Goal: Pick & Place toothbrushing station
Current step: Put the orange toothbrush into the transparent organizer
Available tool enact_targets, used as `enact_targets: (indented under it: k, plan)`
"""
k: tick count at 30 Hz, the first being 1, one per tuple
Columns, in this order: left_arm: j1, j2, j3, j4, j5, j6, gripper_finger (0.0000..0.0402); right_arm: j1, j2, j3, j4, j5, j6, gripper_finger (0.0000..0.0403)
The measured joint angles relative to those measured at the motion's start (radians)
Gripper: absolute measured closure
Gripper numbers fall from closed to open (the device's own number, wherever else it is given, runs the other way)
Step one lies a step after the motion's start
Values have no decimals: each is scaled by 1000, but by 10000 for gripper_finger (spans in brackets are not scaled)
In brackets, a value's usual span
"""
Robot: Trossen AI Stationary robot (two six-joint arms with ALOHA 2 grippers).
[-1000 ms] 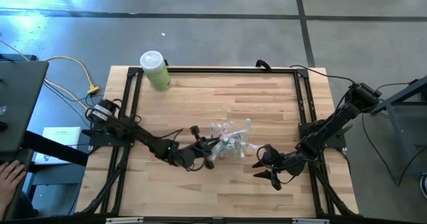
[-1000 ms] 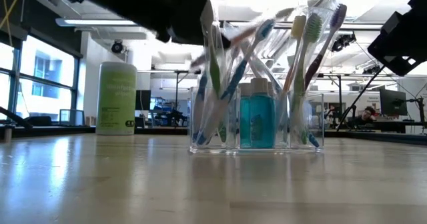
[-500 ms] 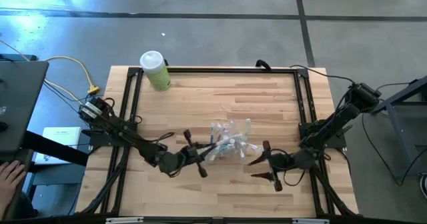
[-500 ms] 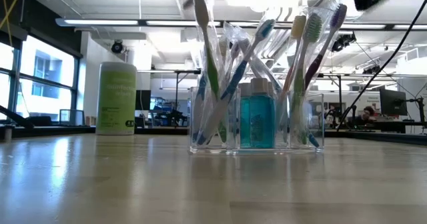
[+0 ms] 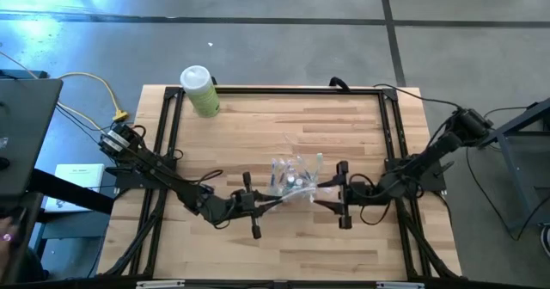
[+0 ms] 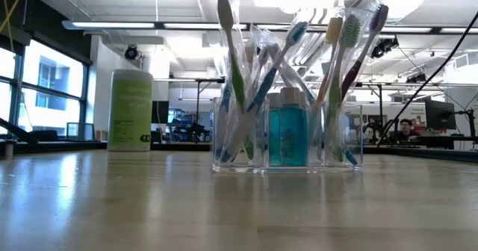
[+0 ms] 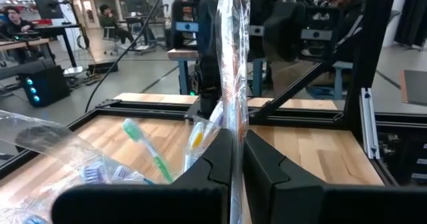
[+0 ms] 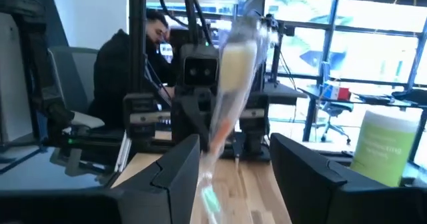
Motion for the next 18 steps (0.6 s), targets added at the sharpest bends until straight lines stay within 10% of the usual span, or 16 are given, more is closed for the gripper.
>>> enact_targets:
  k: [18]
  plan:
    - [27,1,0,-3,41,-18,393,-104,118,183,-130,-114,-15,230]
